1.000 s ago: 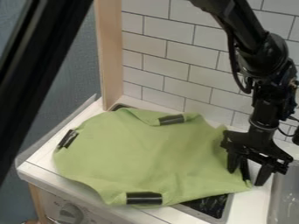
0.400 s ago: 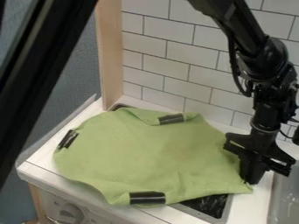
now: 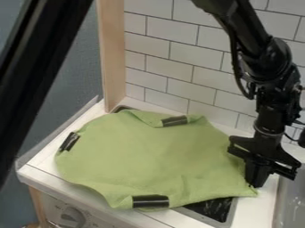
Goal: Fold the cloth from right to left
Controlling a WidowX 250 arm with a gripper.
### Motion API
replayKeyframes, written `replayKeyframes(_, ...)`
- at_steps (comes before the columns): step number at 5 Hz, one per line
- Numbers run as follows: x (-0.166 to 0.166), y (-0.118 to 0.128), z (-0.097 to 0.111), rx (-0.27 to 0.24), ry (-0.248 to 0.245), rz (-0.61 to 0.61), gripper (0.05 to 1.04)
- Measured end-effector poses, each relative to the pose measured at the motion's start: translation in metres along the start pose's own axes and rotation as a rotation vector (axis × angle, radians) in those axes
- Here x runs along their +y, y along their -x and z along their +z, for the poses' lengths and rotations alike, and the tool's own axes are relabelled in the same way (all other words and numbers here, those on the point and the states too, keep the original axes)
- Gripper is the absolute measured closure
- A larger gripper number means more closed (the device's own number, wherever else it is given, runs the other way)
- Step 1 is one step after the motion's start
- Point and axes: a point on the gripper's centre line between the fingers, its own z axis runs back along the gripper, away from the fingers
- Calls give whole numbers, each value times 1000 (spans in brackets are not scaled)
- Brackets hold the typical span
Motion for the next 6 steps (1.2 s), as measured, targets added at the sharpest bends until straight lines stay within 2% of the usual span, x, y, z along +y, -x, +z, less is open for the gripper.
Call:
replayKeyframes(1, -1, 5, 10, -4, 18, -18, 1032)
replayKeyframes(2, -1, 2, 32, -47, 58, -46, 1032)
replayKeyframes(3, 3, 7, 54, -57, 100, -81, 1032)
replayKeyframes(4, 28, 11, 77, -91, 123, -54, 1032)
replayKeyframes(6, 86, 37, 97, -67, 148, 17, 1032)
